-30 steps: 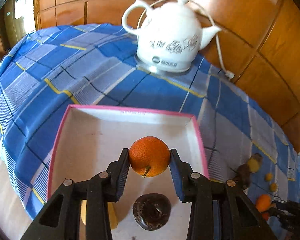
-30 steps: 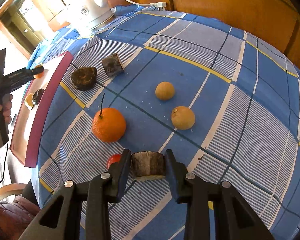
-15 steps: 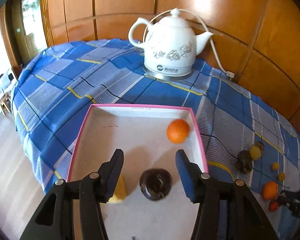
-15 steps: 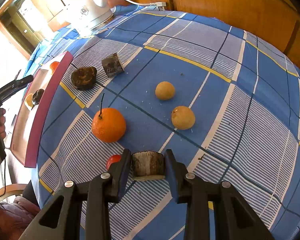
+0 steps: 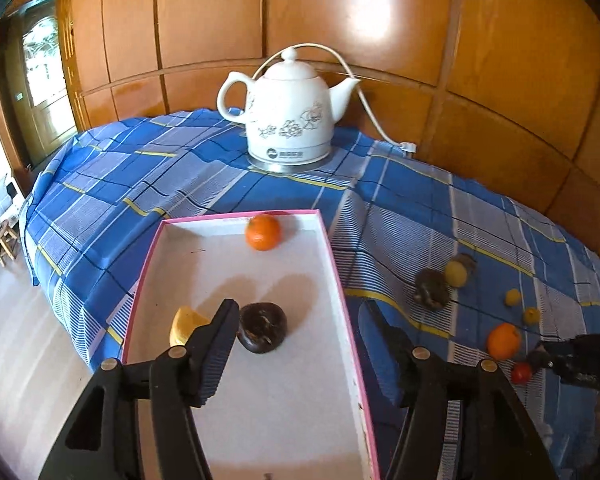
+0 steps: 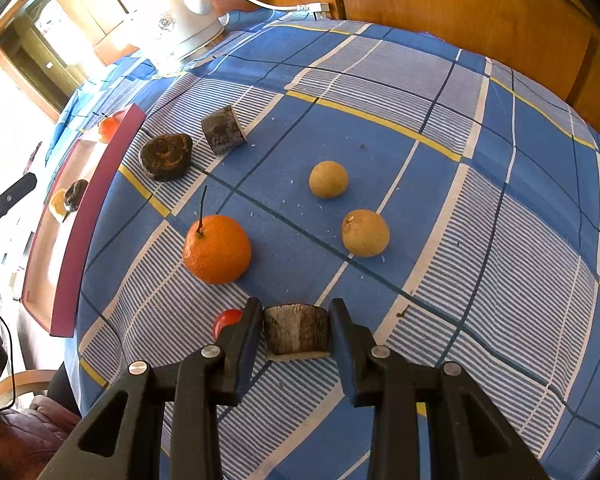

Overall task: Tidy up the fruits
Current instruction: 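Withdraw the left gripper from the tray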

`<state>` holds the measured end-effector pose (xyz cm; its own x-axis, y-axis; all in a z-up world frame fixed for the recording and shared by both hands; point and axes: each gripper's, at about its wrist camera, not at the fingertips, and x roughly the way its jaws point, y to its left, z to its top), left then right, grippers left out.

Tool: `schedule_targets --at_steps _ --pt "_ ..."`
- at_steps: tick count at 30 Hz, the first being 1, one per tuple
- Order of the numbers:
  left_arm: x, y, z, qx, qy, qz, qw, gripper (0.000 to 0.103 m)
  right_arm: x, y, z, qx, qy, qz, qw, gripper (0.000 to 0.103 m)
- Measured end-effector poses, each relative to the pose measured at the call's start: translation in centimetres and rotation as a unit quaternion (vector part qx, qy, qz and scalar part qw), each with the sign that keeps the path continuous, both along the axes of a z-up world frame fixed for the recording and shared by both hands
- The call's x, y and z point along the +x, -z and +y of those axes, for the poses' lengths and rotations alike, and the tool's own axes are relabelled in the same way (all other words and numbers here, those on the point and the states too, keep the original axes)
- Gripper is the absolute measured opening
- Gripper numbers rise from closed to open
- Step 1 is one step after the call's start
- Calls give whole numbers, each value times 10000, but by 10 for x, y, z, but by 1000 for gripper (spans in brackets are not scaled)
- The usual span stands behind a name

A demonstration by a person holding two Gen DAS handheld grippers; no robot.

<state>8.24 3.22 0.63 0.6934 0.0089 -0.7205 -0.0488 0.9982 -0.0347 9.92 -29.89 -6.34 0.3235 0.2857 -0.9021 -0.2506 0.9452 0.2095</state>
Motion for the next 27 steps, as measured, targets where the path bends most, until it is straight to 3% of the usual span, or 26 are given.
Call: schedule_targets --at_steps 20,27 --pt "-17 -1 -6 -55 47 -23 10000 71 -2 -2 4 -151 -64 -105 9998 34" --pt "-22 -7 -3 53 -51 -249 9997 75 -2 -2 4 -156 -57 -116 9998 34"
